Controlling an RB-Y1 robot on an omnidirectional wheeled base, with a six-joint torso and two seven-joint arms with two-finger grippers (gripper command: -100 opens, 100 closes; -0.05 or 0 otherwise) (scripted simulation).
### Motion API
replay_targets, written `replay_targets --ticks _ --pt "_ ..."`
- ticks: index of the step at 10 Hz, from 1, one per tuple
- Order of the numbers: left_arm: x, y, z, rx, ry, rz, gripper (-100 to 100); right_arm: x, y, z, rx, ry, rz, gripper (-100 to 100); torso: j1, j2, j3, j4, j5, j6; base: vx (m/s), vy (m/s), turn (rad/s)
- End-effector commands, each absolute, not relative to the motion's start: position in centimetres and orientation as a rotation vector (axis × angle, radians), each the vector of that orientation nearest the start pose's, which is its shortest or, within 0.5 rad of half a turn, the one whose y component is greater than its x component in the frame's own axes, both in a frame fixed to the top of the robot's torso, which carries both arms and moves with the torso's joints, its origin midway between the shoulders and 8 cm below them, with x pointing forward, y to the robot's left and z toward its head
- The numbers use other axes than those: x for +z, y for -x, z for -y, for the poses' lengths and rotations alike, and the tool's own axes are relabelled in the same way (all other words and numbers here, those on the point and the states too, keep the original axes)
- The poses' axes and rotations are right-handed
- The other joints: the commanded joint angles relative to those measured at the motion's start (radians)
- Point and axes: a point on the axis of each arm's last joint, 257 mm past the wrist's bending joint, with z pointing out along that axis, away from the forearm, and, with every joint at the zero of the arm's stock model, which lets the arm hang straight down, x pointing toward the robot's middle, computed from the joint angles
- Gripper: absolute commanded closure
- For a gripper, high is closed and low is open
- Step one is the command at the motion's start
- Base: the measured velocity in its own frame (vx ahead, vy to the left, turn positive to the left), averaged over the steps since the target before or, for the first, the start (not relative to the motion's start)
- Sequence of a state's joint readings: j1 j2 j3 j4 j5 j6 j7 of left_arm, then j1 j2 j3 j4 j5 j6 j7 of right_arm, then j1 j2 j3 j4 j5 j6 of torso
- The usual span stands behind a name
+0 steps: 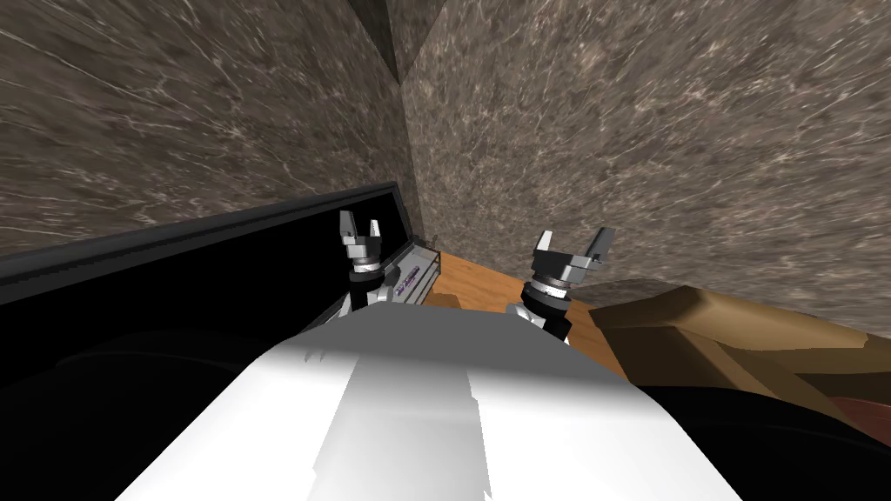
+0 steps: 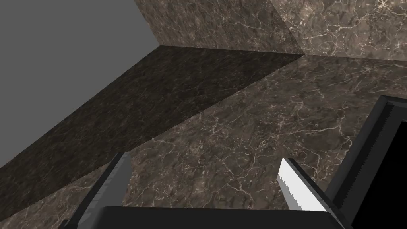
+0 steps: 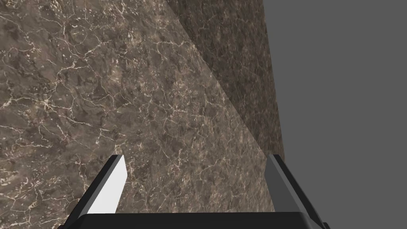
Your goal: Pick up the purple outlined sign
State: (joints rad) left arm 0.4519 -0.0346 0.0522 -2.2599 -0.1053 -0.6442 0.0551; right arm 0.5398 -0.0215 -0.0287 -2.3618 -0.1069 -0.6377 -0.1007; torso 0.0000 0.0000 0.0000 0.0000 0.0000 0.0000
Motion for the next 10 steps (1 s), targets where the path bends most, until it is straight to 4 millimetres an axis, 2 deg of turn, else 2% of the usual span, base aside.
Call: replay_targets --ticks 1,3,4,5,6,7,8,10 --pt "4.4 -33.0 -27.7 -1.294 0.515 -0.563 -100 7.2 -29.4 29.4 1.461 -0.579 -0.412 0 0.000 0.000 0.000 0.000 0.000 0.000 0.027 -0.006 -0.045" --pt "2.6 -33.8 -28.4 -1.297 0.559 -0.608 -100 7.2 -29.4 29.4 1.461 -0.580 -0.412 0 0.000 -0.003 -0.002 -0.001 0.000 0.000 0.058 -0.008 -0.045" --pt "0.2 -34.7 -29.5 -1.296 0.629 -0.658 -100 7.2 -29.4 29.4 1.461 -0.580 -0.412 0 0.000 -0.004 -0.002 -0.001 0.000 0.000 0.119 -0.012 -0.096" --pt "0.2 -34.7 -29.5 -1.296 0.629 -0.658 -100 7.2 -29.4 29.4 1.461 -0.580 -0.412 0 0.000 -0.007 -0.004 -0.001 0.000 0.000 0.102 -0.009 -0.044" --pt "-3.0 -35.6 -31.1 -1.289 0.726 -0.708 -100 7.2 -29.4 29.4 1.460 -0.580 -0.412 0 0.000 -0.007 -0.004 -0.002 0.000 0.000 0.107 -0.015 -0.082" --pt "-4.8 -35.9 -32.0 -1.283 0.783 -0.731 -100 7.2 -29.4 29.4 1.460 -0.580 -0.412 0 0.000 -0.007 -0.004 -0.002 0.000 0.000 0.121 -0.012 -0.099" --pt "-4.8 -35.9 -32.0 -1.283 0.783 -0.731 -100 7.2 -29.4 29.4 1.460 -0.580 -0.412 0 0.000 -0.008 -0.005 -0.002 0.000 0.000 0.073 0.001 -0.031" --pt "-8.8 -36.3 -34.0 -1.265 0.914 -0.772 -100 7.2 -29.4 29.4 1.461 -0.579 -0.412 0 0.000 -0.005 -0.003 -0.001 0.000 0.000 0.076 -0.006 -0.083"
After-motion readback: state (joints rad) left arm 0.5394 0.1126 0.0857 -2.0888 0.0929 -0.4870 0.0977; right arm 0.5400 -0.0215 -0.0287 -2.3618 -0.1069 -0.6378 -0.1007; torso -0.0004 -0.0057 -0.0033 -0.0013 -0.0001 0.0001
